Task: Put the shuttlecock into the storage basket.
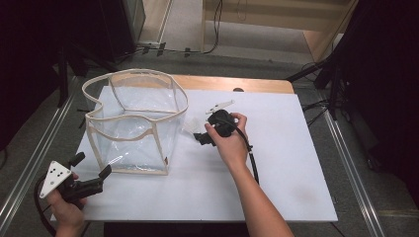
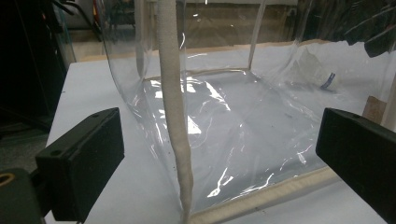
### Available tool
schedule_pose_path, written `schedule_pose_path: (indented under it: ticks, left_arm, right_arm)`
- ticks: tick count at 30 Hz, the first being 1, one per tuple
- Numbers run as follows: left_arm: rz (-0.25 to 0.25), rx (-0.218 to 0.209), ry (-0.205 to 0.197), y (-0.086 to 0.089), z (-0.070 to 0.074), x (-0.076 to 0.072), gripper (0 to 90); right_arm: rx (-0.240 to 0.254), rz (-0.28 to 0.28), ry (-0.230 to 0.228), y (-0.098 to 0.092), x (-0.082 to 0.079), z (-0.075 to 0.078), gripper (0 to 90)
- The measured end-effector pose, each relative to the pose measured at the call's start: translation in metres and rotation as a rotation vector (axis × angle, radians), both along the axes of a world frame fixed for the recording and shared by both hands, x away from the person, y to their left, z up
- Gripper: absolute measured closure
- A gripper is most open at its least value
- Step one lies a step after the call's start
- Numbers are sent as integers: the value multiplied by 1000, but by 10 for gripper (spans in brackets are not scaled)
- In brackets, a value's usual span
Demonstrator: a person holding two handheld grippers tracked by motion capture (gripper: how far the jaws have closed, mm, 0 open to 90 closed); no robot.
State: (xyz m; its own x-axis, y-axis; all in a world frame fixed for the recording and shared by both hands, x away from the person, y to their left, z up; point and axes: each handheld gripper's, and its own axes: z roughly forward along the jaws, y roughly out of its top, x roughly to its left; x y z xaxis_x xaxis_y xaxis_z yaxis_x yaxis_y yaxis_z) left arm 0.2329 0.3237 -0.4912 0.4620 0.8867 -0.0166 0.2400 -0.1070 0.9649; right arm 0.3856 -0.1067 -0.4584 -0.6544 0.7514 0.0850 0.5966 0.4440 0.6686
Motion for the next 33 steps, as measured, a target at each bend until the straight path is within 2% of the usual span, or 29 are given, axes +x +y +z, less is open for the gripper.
schedule_pose_path:
  ticks: [2, 3, 8, 10, 14, 15, 16, 17, 22, 29, 33]
  left_arm:
    - [0, 0, -1, 0, 0, 0, 18]
    - [1, 1, 1, 0, 0, 0, 17]
    - [-1, 0, -1, -1, 0, 0, 18]
    - [0, -1, 0, -1, 0, 1, 18]
    - [-1, 0, 0, 0, 0, 0, 18]
    - [1, -3, 0, 1, 0, 0, 18]
    - [1, -3, 0, 1, 0, 0, 18]
    - [1, -5, 0, 1, 0, 0, 18]
    - [2, -4, 0, 1, 0, 0, 18]
    - [5, -5, 1, 1, 0, 1, 18]
    - [2, -4, 3, 0, 0, 1, 18]
  right_arm:
    - [3, -4, 11, 1, 0, -1, 22]
    - [-8, -15, 15, 1, 2, -4, 67]
    - [-3, -11, 50, 4, 6, -10, 68]
    - [3, -3, 66, 6, 7, -13, 134]
    - [-17, -9, 99, 14, 8, -18, 153]
    - [-32, -15, 100, 16, 9, -19, 191]
    - [-32, -15, 100, 16, 9, -19, 191]
    - [-56, -38, 103, 21, 9, -20, 235]
    - [-108, -52, 106, 30, 8, -26, 315]
    - [-123, -69, 117, 36, 10, -33, 422]
    - [-117, -73, 121, 36, 10, -36, 515]
